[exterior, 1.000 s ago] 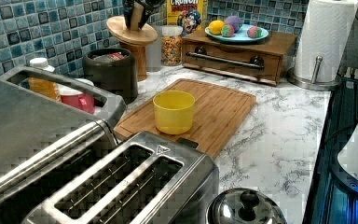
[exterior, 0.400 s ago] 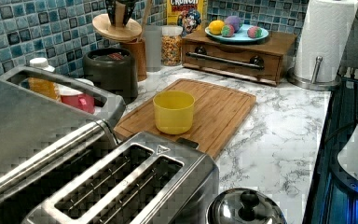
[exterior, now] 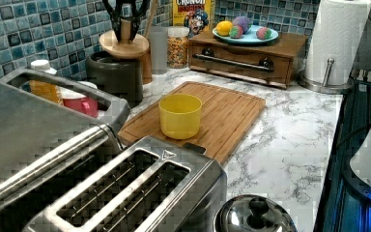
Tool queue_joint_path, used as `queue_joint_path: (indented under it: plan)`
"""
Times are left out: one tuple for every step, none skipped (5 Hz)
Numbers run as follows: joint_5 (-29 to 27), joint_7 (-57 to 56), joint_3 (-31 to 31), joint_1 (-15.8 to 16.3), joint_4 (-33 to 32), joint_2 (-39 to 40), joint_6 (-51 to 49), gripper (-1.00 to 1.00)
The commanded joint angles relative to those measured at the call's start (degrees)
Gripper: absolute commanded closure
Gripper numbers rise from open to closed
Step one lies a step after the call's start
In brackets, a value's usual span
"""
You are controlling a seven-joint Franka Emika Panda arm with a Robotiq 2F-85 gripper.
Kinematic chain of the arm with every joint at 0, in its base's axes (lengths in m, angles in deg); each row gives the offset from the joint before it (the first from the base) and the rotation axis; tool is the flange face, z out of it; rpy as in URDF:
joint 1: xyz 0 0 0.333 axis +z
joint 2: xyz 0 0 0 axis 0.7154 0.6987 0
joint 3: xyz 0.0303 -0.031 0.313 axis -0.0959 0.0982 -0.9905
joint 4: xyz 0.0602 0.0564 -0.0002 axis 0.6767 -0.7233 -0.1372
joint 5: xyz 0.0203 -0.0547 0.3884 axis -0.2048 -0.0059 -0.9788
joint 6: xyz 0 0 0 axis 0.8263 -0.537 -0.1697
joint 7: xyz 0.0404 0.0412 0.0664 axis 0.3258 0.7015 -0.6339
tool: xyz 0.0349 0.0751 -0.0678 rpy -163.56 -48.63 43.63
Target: Put the lid on the tea container.
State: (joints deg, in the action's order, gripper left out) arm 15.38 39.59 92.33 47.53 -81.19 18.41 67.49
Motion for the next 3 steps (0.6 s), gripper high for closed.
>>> queue_joint_path:
  plan:
    - [-4.7, -5.3, -4.6, -0.8, 11.4, -3.5, 5.1, 1.0]
    - [-3.7, -4.6, -4.8, -1.1, 10.7, -3.2, 6.7, 1.0]
    - [-1.0, -2.9, -4.2, -0.8, 12.0, -1.6, 5.4, 1.0]
